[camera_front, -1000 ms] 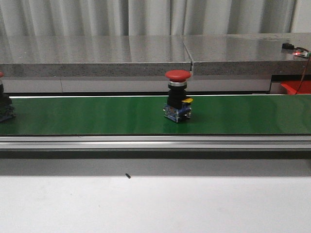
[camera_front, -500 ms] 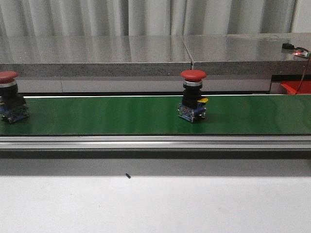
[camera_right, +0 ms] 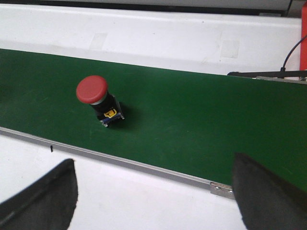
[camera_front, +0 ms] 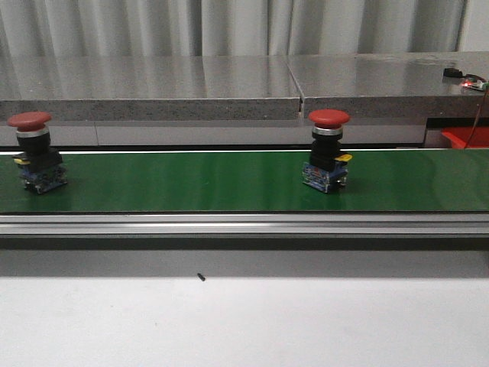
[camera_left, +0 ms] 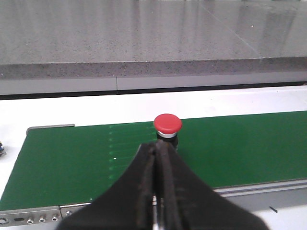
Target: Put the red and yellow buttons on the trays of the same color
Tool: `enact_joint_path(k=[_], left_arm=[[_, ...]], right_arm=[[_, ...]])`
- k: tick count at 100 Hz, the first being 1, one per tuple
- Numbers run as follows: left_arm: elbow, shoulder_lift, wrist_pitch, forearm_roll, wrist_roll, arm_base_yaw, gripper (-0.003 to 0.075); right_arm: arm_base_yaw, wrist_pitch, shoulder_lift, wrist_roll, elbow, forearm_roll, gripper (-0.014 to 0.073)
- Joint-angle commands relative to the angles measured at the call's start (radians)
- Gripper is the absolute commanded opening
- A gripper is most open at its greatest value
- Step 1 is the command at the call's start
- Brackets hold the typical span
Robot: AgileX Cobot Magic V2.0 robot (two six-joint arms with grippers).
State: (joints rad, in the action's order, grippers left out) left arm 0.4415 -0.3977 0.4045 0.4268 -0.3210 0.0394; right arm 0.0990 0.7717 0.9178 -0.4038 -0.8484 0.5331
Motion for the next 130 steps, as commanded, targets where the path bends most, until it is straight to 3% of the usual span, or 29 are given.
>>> enact_joint_path(k=[1,55,107,118,130], left_arm=[[0.028,-0.004,-0.077,0.02,0.005,0.01,-0.002],[0.028,-0.004,-0.077,0.02,0.005,0.01,-0.002],[0.028,-0.004,-0.077,0.02,0.005,0.01,-0.002],[0.028,-0.004,-0.077,0.02,0.005,0.01,-0.002],[0.028,-0.004,-0.077,0.02,0.005,0.01,-0.002]], right_arm=[[-0.011,-0.039,0.067,-0.008,-0.066,0.031,0.063],[-0.201,-0.135,0.417,-0.008,-0.195,-0.08,0.063],[-0.262,-0.204,0.603,-0.008,-0.279,-0.112,0.0628],[-0.261,-0.208,0.627,-0.008,-0.28,-0.123,0.057],[-0.261,-0.208,0.636,-0.008,-0.28,-0.123,0.0391]])
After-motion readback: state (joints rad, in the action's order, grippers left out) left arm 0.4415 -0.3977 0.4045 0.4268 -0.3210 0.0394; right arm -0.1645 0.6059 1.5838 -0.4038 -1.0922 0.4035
